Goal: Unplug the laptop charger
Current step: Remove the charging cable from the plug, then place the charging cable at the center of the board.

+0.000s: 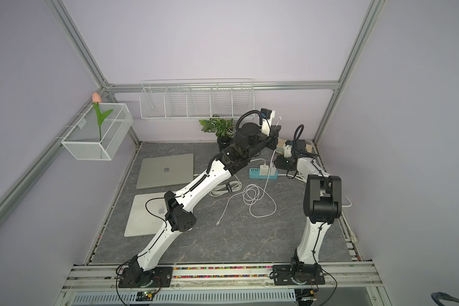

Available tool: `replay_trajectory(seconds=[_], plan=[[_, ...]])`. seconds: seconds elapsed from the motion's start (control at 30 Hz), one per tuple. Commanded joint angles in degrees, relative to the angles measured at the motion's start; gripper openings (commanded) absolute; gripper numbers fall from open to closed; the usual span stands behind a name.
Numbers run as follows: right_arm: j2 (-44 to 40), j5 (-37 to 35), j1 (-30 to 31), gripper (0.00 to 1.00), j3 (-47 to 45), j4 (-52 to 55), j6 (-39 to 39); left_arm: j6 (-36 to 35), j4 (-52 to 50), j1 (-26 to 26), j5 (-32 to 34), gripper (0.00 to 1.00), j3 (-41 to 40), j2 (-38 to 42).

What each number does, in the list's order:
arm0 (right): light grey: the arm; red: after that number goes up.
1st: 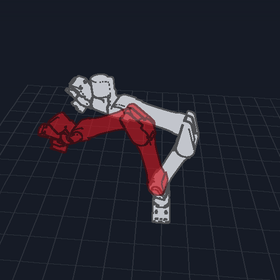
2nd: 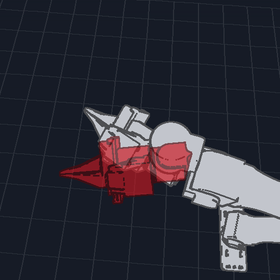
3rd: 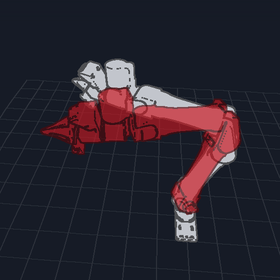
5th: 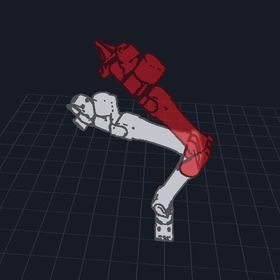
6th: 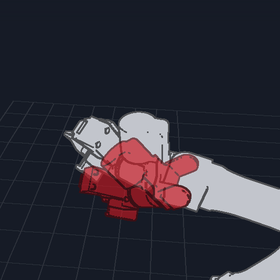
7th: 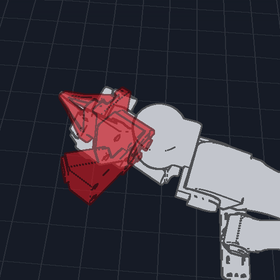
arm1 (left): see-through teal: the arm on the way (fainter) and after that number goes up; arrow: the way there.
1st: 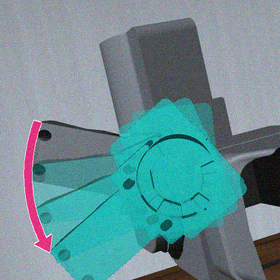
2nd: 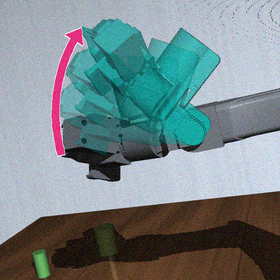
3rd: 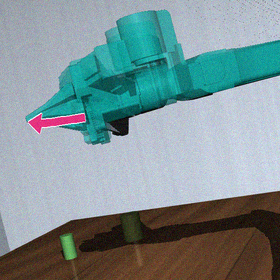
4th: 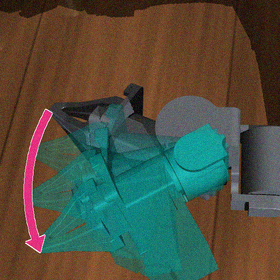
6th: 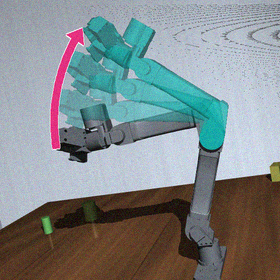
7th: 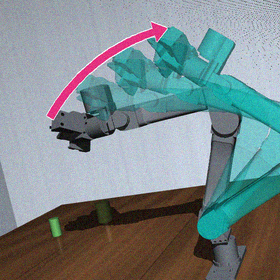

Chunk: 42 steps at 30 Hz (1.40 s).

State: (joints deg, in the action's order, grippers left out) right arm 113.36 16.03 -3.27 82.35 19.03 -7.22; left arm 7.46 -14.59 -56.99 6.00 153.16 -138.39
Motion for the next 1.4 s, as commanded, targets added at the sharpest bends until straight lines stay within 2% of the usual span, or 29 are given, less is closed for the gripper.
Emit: replay_trajectory(seconds=[0.0,0.17,0.37,0.5,0.67,0.8,1.03,1.2,1.37], plan=[[5.38,-7.77,-0.26,0.48,-3.97,11.36,2.53,0.76,0.65,-0.38,-1.12,0.00,-9.37,4.16],[5.20,-7.59,-0.38,0.48,-4.04,11.24,2.58,3.32,4.22,-0.80,-3.77,0.00,-27.57,14.14],[5.21,-7.51,-0.42,0.48,-4.30,11.12,2.61,6.54,10.34,-1.41,-2.55,0.00,-50.77,25.80],[5.11,-7.59,-0.36,0.49,-4.30,10.98,2.61,7.10,10.77,-2.13,-2.83,0.00,-61.05,31.47],[4.96,-7.67,-0.30,0.49,-4.19,11.12,2.57,7.73,10.66,-2.50,-7.23,0.00,-72.93,38.30],[4.46,-8.01,-0.24,0.51,-3.85,11.60,2.67,8.08,6.00,-3.05,-9.83,0.00,-82.13,45.37],[1.87,-8.87,0.10,0.54,-3.60,12.73,2.55,10.33,-1.84,-4.63,-8.49,0.00,-95.03,55.70],[-2.19,-10.19,0.69,0.54,-2.66,15.28,2.35,14.44,-6.38,-5.61,-6.92,0.00,-103.91,60.93],[-5.85,-12.21,2.28,0.55,-1.94,17.45,2.30,16.34,-6.70,-5.65,-5.06,0.00,-109.58,64.67]])
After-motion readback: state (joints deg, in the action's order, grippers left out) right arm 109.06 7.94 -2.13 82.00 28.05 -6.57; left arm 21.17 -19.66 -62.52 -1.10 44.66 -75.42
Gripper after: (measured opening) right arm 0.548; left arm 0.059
